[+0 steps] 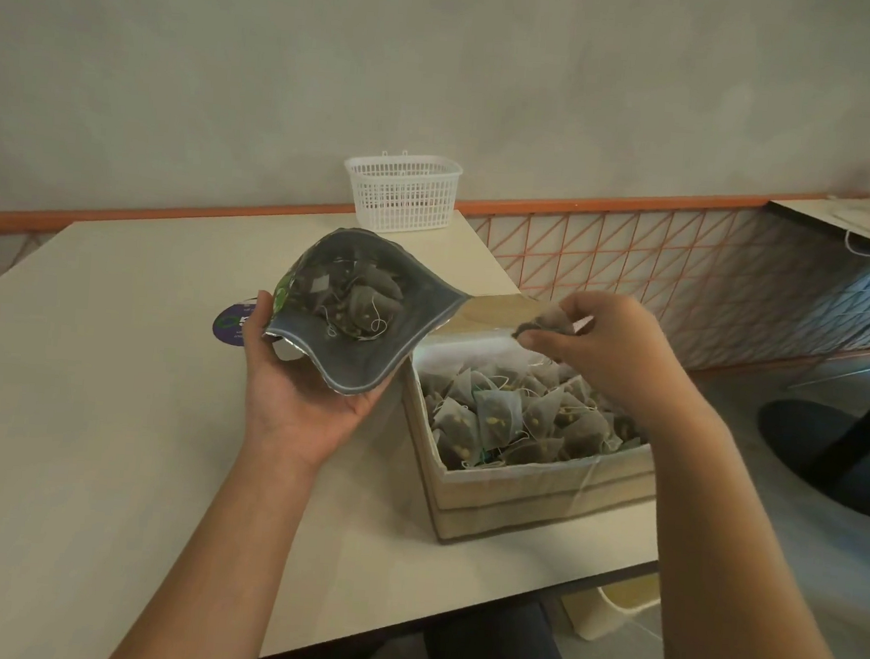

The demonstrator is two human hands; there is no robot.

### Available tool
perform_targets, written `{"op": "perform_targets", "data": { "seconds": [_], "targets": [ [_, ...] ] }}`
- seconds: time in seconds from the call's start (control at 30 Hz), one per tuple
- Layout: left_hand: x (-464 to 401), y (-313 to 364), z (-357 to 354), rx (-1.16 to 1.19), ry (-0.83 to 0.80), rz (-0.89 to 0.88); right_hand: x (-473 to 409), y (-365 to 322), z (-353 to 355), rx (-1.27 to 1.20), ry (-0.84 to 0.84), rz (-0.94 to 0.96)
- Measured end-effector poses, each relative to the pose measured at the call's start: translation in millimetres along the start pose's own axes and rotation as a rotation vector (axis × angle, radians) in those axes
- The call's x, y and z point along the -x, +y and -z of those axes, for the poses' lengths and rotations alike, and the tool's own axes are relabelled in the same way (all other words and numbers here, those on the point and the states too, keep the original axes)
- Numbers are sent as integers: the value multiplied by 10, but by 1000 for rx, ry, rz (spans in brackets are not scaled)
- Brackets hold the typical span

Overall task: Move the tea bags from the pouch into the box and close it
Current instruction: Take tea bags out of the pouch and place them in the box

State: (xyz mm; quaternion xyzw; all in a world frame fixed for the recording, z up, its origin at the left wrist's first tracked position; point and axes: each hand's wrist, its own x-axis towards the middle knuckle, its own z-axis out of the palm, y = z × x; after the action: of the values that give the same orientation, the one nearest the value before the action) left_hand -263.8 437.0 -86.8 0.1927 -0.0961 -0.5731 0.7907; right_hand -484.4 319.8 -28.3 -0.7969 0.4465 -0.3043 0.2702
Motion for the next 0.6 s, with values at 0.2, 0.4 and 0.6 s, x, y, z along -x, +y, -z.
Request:
{"op": "perform_targets", "data": {
  "seconds": [0.2,0.4,0.6],
  "targets": [
    [-8,1,27,-26,1,-4,32,88,-122,156,-223,20],
    [-6,-1,22,-26,-8,-1,64,45,-182,149,-255,46],
    [0,11,27,-32,-8,-2,82,-27,-175,221,-285,33]
  ]
}}
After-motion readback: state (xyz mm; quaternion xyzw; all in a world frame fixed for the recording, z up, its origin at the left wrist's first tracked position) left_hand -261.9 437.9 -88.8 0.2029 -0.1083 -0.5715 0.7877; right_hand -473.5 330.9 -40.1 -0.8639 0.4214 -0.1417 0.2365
